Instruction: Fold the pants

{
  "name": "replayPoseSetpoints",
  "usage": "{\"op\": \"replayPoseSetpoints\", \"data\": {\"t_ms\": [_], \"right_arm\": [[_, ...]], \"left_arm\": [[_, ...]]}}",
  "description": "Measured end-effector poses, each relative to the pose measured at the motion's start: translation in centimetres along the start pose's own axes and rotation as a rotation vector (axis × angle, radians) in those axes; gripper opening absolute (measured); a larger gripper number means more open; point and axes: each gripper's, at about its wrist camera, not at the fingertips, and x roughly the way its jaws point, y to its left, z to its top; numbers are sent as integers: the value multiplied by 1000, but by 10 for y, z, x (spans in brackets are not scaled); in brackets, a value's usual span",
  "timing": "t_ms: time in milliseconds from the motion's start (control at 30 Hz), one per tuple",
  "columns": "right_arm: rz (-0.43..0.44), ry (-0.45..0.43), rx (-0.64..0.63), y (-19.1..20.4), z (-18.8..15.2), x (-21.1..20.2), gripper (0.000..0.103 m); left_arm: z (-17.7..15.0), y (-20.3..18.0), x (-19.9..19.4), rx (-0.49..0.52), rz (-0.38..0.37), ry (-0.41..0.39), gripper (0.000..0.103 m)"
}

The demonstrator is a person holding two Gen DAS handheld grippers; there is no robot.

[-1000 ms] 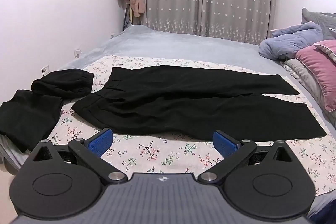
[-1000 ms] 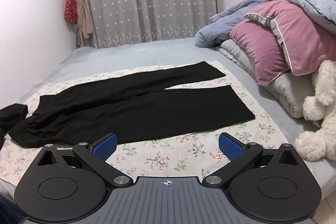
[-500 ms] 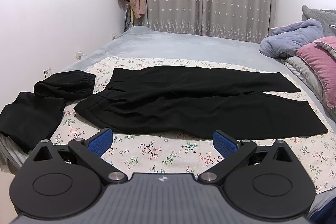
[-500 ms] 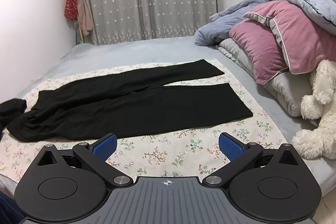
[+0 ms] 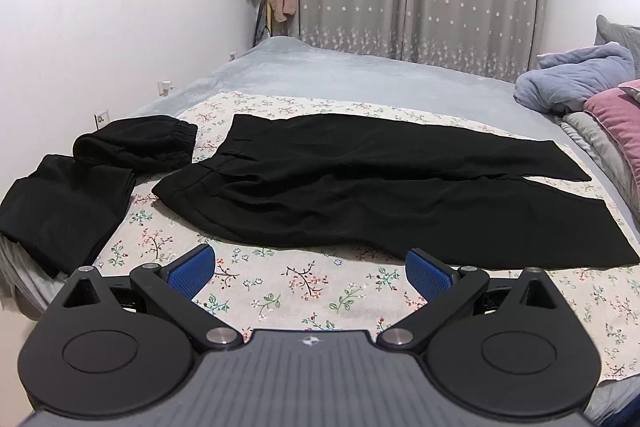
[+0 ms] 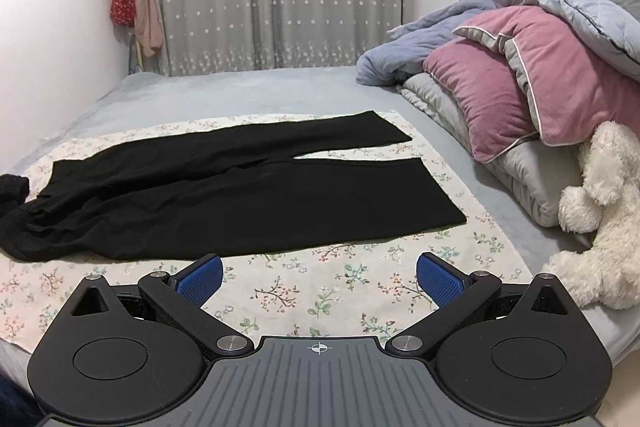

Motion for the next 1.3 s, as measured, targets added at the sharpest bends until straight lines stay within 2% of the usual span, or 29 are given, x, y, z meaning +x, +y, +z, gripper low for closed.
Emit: {"op": "replayPoseSetpoints", "data": {"t_ms": [567, 1300], "right_arm": [[-27, 11, 26, -10, -3, 6, 103], [-40, 22, 25, -12, -7, 9, 103]], "left_arm": [[-7, -11, 2, 10, -59, 31, 101], [-16, -8, 16, 11, -88, 70, 101]]}}
